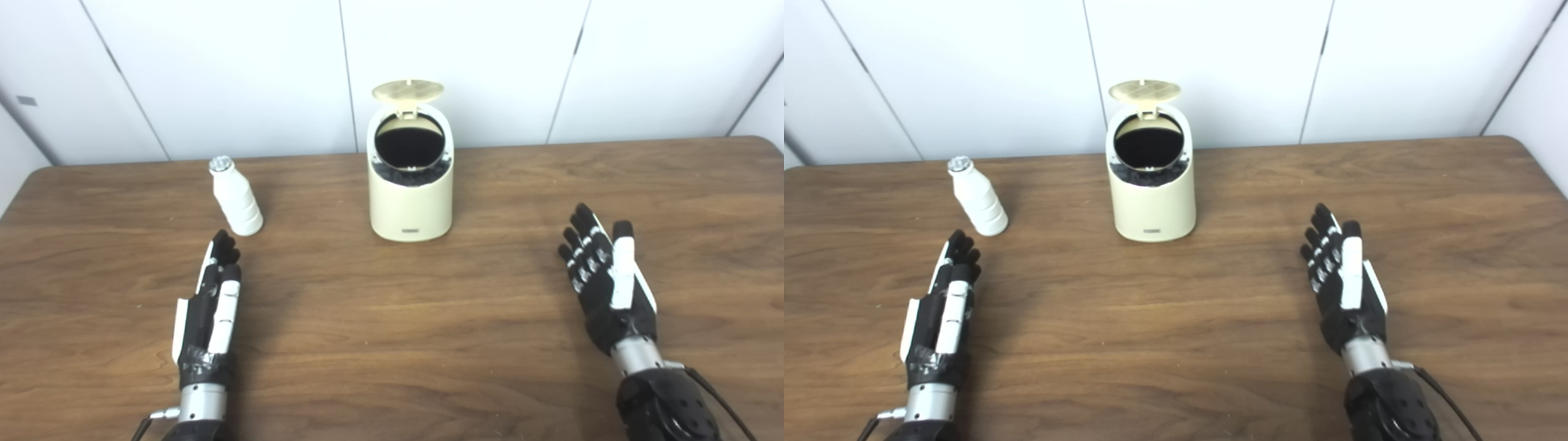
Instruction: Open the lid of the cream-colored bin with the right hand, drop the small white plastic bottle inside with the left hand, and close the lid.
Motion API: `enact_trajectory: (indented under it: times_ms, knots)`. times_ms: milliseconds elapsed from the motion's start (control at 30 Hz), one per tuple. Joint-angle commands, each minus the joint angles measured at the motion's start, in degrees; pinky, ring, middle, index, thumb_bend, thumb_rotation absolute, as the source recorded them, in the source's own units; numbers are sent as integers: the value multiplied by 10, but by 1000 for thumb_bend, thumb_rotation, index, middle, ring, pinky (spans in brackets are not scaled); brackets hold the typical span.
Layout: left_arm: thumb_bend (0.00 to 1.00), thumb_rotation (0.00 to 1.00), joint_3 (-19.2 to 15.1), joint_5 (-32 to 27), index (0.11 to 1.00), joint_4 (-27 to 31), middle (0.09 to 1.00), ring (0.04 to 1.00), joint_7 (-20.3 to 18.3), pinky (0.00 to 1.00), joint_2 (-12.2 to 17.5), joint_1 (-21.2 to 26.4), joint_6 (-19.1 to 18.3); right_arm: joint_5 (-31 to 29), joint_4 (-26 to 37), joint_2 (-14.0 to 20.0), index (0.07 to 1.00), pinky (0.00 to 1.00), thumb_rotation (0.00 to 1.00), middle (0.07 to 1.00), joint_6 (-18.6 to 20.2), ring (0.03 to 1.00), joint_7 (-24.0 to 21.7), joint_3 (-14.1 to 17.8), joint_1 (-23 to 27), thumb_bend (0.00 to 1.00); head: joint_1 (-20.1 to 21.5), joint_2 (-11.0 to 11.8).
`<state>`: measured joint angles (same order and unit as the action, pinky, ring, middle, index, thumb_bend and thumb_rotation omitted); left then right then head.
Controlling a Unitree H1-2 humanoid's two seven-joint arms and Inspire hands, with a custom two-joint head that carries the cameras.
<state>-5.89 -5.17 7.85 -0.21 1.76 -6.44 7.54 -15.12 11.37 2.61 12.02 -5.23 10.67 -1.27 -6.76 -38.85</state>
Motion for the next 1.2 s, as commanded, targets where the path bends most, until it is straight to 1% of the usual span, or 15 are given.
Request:
enact_trajectory:
  times_ms: [0, 67, 200, 300, 433, 467, 533, 567, 633, 700, 767, 867, 933, 1000, 1167]
  knots:
    - [537, 746, 3, 11, 996, -18, 973, 973, 2, 1000, 0, -5, 19, -3, -4, 8, 963, 1000, 1000, 999, -39, 1000, -14, -3, 6, 609, -3, 0]
    - [554, 750, 5, 15, 995, -16, 971, 976, 4, 1000, -2, -7, 15, -8, -14, 13, 967, 1000, 1000, 1000, -49, 1000, -19, -5, 4, 600, -24, 7]
    - [537, 760, 9, 29, 996, -10, 973, 981, 13, 1000, -9, -12, 2, -7, -29, 23, 977, 1000, 1000, 1000, -69, 1000, -26, -11, 3, 574, -39, 16]
    - [548, 758, 15, 67, 977, -10, 961, 984, 26, 1000, -14, -14, -3, -7, -40, 28, 976, 1000, 1000, 1000, -76, 1000, -25, -11, 5, 573, -51, 29]
    - [587, 645, 20, 106, 969, -9, 943, 979, 45, 1000, -20, -9, -5, -6, -54, 35, 976, 1000, 1000, 1000, -86, 1000, -27, -14, 8, 578, -59, 39]
    - [593, 576, 20, 111, 978, -9, 943, 969, 49, 995, -22, -7, -5, -4, -57, 37, 983, 1000, 1000, 1000, -90, 1000, -28, -15, 8, 583, -61, 42]
    - [610, 523, 18, 120, 987, -6, 946, 965, 56, 994, -25, -4, -11, -3, -61, 40, 988, 1000, 1000, 1000, -93, 1000, -28, -16, 9, 585, -62, 45]
    - [642, 478, 16, 132, 979, 0, 935, 951, 62, 969, -26, -2, -20, -5, -62, 39, 993, 1000, 1000, 1000, -94, 1000, -25, -15, 11, 583, -65, 48]
    - [682, 403, 13, 179, 971, 21, 919, 928, 80, 932, -23, 6, -51, -7, -63, 40, 989, 1000, 1000, 1000, -94, 1000, -22, -14, 14, 571, -66, 50]
    - [737, 327, 7, 207, 962, 37, 911, 897, 90, 870, -14, 19, -74, -6, -65, 42, 992, 1000, 1000, 1000, -98, 1000, -22, -15, 15, 561, -67, 52]
    - [776, 280, -1, 224, 957, 46, 900, 876, 92, 825, 1, 34, -91, -4, -67, 44, 992, 1000, 1000, 1000, -101, 1000, -22, -14, 15, 555, -69, 54]
    - [819, 268, -5, 283, 953, 52, 893, 871, 102, 844, 26, 55, -126, -4, -68, 43, 990, 1000, 1000, 1000, -102, 1000, -21, -15, 16, 557, -69, 56]
    - [830, 249, -5, 319, 943, 50, 882, 867, 110, 832, 40, 70, -148, -1, -70, 43, 992, 1000, 1000, 1000, -105, 1000, -21, -16, 17, 548, -68, 57]
    - [843, 247, -6, 331, 942, 47, 894, 878, 109, 804, 50, 81, -163, 0, -71, 42, 992, 1000, 1000, 1000, -106, 1000, -20, -17, 18, 540, -68, 57]
    - [867, 254, -10, 350, 953, 47, 932, 907, 98, 817, 66, 111, -223, 0, -70, 41, 992, 1000, 1000, 1000, -107, 1000, -19, -17, 18, 537, -66, 56]
